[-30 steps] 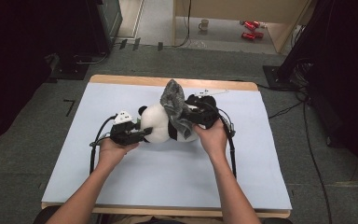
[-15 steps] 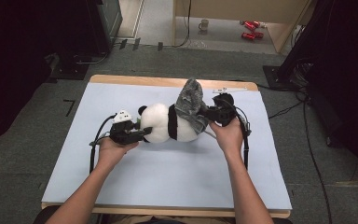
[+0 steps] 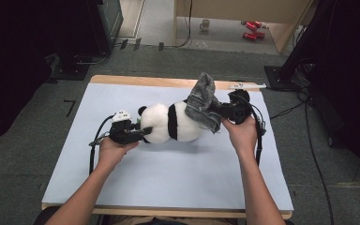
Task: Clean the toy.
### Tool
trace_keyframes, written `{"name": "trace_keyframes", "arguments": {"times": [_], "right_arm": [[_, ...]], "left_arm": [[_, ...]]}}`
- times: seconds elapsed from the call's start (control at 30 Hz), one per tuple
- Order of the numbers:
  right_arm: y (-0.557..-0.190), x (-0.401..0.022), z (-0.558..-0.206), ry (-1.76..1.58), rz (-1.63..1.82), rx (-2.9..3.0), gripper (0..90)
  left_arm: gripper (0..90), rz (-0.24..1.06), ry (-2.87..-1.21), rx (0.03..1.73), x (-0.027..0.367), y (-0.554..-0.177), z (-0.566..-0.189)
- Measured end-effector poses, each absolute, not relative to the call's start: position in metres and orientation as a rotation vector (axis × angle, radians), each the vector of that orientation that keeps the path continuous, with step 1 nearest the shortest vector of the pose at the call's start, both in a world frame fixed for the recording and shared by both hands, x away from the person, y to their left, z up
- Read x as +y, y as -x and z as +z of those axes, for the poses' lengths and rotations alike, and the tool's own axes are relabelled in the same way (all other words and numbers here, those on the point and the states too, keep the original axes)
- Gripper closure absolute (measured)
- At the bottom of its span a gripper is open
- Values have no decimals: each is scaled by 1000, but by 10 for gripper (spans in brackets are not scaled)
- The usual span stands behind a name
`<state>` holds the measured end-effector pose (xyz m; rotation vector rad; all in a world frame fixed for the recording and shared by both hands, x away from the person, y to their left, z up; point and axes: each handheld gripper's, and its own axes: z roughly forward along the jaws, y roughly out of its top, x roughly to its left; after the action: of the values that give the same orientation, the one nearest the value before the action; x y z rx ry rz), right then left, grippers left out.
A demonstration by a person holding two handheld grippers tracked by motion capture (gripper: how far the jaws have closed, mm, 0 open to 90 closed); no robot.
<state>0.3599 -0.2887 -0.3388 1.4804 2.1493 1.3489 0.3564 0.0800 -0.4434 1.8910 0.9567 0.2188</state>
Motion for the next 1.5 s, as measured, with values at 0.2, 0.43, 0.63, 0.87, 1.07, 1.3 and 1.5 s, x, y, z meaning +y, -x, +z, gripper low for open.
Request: {"name": "trace_keyframes", "arguments": {"times": [0.2,0.43,0.63,0.87,1.07,1.3,1.5], "right_arm": [[-356,-253,-320,-1358,1420,2218,802],[-359,-205,-324,-1272,1408,2323,802],[-363,-171,-336,-1224,1403,2395,802],[-369,-138,-352,-1202,1371,2455,800],[-371,-124,-367,-1188,1313,2476,797],[-373,-142,-371,-1172,1231,2469,794],[-375,-181,-371,-1283,1225,2403,794]], "left_arm": [[600,216,-1886,955,79,-355,-441],[601,222,-1888,945,78,-355,-439],[603,223,-1881,944,77,-354,-437],[605,231,-1875,933,75,-352,-435],[608,231,-1887,935,73,-351,-435],[611,216,-1897,962,75,-354,-437],[613,197,-1893,971,77,-356,-438]]}}
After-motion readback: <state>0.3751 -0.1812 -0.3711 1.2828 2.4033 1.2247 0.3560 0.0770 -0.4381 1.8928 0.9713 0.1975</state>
